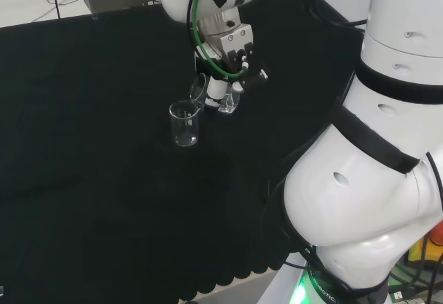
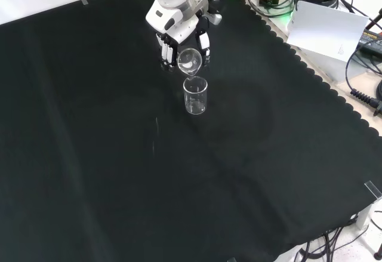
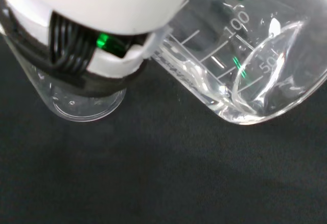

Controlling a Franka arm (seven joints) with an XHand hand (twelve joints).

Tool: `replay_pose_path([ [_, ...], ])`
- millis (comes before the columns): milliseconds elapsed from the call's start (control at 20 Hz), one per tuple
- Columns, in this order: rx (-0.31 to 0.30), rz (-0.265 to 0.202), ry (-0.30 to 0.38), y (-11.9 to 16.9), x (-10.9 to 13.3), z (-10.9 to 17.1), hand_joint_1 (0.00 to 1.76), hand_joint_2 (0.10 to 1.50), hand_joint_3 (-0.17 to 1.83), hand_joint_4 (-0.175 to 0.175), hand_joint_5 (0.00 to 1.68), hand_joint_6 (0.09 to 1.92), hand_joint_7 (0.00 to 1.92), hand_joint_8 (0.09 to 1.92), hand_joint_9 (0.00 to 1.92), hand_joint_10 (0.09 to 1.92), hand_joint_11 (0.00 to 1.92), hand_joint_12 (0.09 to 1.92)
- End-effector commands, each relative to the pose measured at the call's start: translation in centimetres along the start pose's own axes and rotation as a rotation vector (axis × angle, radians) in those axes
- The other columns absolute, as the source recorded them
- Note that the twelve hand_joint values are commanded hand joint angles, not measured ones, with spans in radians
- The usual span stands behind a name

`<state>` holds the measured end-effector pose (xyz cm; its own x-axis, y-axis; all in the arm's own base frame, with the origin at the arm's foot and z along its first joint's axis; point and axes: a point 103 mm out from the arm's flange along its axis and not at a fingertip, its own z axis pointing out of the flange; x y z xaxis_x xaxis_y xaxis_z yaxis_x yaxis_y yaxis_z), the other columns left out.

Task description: Pour the water from the handheld beaker into the one on the table.

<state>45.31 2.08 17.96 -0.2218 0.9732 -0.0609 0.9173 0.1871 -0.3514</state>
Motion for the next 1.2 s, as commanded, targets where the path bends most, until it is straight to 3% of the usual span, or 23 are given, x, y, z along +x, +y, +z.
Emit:
replay_pose_path([
  [50,0.026,0.008,-0.045,0.3,0.7,-0.5,1.32,0.60,0.71,-0.175,1.30,0.61,1.36,0.59,1.86,0.09,1.41,0.55],
  [1200,0.064,-0.005,-0.211,-0.1,2.5,-2.0,1.32,0.61,0.72,-0.175,1.29,0.63,1.35,0.61,1.85,0.09,1.41,0.55],
])
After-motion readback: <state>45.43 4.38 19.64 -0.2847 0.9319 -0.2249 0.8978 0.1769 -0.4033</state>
